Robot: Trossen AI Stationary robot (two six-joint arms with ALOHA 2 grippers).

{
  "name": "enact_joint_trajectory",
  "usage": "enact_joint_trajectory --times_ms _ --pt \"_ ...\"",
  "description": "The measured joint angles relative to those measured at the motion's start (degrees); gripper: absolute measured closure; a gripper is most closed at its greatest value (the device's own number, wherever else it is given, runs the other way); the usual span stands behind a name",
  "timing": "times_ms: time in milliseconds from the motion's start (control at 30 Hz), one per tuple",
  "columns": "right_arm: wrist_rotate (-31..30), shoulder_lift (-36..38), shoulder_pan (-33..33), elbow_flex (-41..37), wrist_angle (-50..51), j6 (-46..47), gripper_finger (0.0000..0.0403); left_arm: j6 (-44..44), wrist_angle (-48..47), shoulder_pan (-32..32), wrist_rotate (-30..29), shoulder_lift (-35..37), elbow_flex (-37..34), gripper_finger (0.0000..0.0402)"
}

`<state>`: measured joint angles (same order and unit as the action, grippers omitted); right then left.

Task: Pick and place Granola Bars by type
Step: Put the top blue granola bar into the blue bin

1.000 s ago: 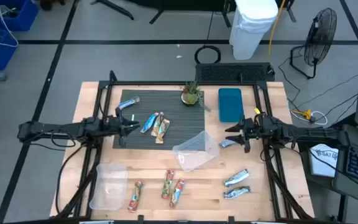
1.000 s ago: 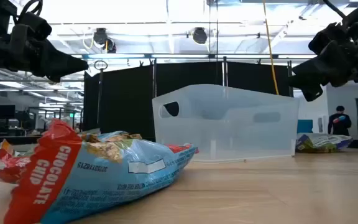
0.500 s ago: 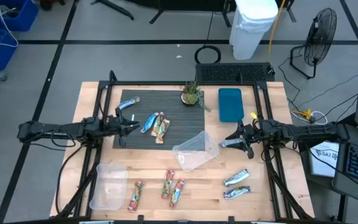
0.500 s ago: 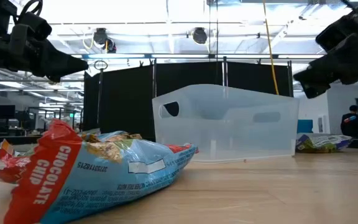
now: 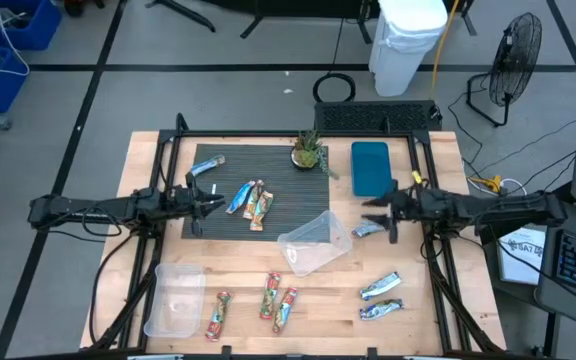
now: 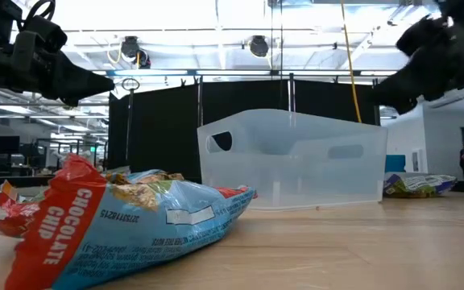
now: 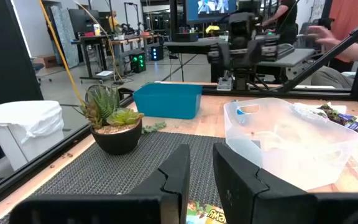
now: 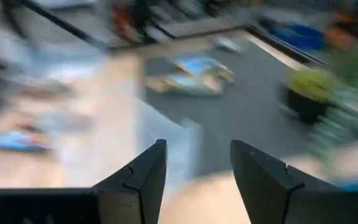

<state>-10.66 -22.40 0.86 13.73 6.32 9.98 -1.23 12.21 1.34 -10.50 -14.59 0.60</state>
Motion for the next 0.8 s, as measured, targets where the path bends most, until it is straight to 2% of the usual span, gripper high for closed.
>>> enact_joint_trajectory --times_ms 233,467,633,800 --pt "-1.51 -13.79 0.0 10.42 13.75 4.33 0.0233 0.0 0.02 0.0 0.0 -0.02 0.0 0.0325" --pt "-0.79 -24.84 0.0 12.15 23.59 13.38 0.0212 0.0 0.0 0.01 0.0 -0.01 0.0 0.0325" --pt "0.86 -28.84 0.0 12.11 29.6 17.95 0.0181 0.0 0.01 0.01 0.01 0.0 0.0 0.0325" --pt "5.61 -29.86 0.0 12.11 29.5 20.03 0.0166 0.0 0.0 0.0 0.01 0.0 0.0 0.0325"
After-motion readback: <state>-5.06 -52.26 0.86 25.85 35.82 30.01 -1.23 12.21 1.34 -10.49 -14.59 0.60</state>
